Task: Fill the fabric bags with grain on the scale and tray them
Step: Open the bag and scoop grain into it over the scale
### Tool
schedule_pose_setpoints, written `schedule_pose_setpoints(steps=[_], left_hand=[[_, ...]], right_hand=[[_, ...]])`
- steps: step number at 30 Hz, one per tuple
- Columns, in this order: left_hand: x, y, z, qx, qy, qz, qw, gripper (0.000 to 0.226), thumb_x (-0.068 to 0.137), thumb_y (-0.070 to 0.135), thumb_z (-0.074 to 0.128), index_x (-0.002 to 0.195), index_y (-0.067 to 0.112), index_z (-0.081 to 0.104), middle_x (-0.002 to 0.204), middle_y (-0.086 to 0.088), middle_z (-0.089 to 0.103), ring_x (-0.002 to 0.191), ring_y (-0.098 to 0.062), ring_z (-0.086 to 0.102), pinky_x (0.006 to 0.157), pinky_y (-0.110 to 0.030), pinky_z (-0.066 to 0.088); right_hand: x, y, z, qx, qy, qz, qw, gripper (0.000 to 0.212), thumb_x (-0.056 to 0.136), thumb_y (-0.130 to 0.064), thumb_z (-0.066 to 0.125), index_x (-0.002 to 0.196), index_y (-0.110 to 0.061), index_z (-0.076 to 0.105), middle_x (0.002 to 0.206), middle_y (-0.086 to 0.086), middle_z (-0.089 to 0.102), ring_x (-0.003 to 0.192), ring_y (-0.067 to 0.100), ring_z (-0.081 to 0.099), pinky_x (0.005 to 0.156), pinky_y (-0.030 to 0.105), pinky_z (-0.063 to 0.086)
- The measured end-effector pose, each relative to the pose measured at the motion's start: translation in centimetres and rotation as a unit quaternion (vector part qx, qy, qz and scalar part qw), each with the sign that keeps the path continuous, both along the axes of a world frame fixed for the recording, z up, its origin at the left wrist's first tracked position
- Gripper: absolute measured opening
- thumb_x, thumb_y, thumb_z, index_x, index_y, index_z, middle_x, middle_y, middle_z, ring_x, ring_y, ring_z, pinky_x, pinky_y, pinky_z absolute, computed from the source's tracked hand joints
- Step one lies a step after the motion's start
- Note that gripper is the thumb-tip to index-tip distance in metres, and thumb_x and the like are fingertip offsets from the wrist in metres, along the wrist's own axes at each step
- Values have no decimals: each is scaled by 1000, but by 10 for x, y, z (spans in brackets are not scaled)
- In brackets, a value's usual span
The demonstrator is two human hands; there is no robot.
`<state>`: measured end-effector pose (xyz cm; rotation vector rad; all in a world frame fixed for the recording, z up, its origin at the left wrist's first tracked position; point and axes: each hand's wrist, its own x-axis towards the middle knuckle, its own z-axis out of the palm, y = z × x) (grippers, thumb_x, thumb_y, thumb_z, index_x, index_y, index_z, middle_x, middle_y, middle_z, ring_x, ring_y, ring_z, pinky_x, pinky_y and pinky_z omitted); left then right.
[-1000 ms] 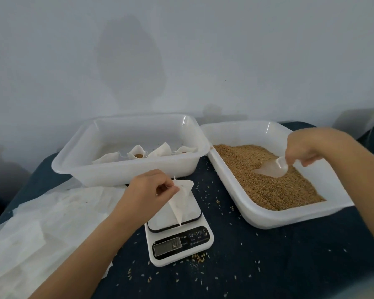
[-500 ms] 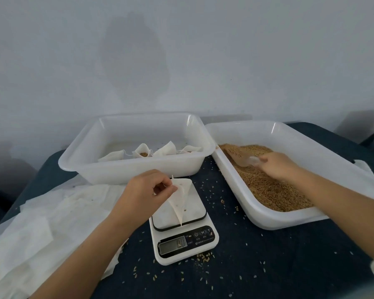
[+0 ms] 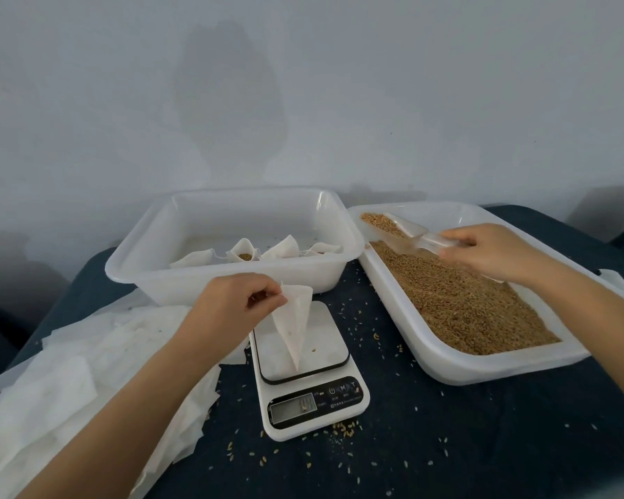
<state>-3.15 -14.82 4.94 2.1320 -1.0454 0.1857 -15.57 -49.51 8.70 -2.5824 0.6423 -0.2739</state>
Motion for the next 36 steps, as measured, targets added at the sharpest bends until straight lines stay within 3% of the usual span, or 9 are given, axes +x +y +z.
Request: schedule_pose_setpoints(steps=[4,9,12,14,15,20,23,28,36], left_hand=[[8,4,7,34,1,-7,999,9,82,22,68,74,20,69,66,8,64,69,-7,55,68,-19,42],[18,9,15,85,7,-11,996,7,81,23,69,74,21,70,69,7,66,68,-5,56,68,-17,42],[21,11,19,114,4,-33,993,5,81,23,69,77,20,70,75,8,68,73,-5,59,70,-21,44],[22,12,20,130,-4,-40,991,5,82,23,68,81,19,71,81,7,69,76,-5,59,74,-24,45],[22,12,20,140,-5,-42,989,6,82,24,68,82,19,72,82,7,69,77,-4,60,75,-25,46],[21,9,22,160,24,-58,985,2,82,24,68,81,23,69,81,9,69,76,-3,63,80,-28,49],[20,5,21,164,33,-76,983,2,83,23,68,82,23,70,81,11,68,76,0,61,78,-22,47],[19,-3,20,178,30,-99,979,5,83,26,68,85,23,71,85,9,69,79,-3,60,77,-20,45],[21,-8,19,178,15,-135,975,4,83,26,67,80,23,69,71,18,63,75,3,54,70,-7,39]], right_hand=[[-9,12,14,20,1,65,998,39,88,-39,64,126,-40,57,68,-19,67,56,-2,59,59,21,45],[-15,42,18,116,16,166,979,39,78,-41,66,116,-46,61,84,5,72,59,9,56,64,29,47],[-17,59,15,151,21,214,965,44,73,-48,66,117,-47,63,109,11,70,81,23,67,79,41,55],[-17,66,13,141,27,242,960,38,75,-50,64,112,-58,62,118,13,66,105,38,62,94,56,48],[-17,68,12,128,35,256,958,37,76,-49,64,111,-63,59,119,9,66,109,38,60,96,57,46],[-19,68,14,68,84,278,955,37,86,-37,65,113,-63,57,117,-30,63,110,-5,59,101,35,46],[-21,66,19,49,97,276,955,37,86,-37,66,111,-61,55,113,-41,58,106,-16,54,96,19,43],[-19,62,30,11,121,285,951,38,86,-37,66,117,-56,54,113,-38,60,102,-18,54,85,13,43],[-19,62,44,-27,139,313,939,37,86,-38,66,114,-59,54,113,-41,58,97,-15,57,76,4,42]])
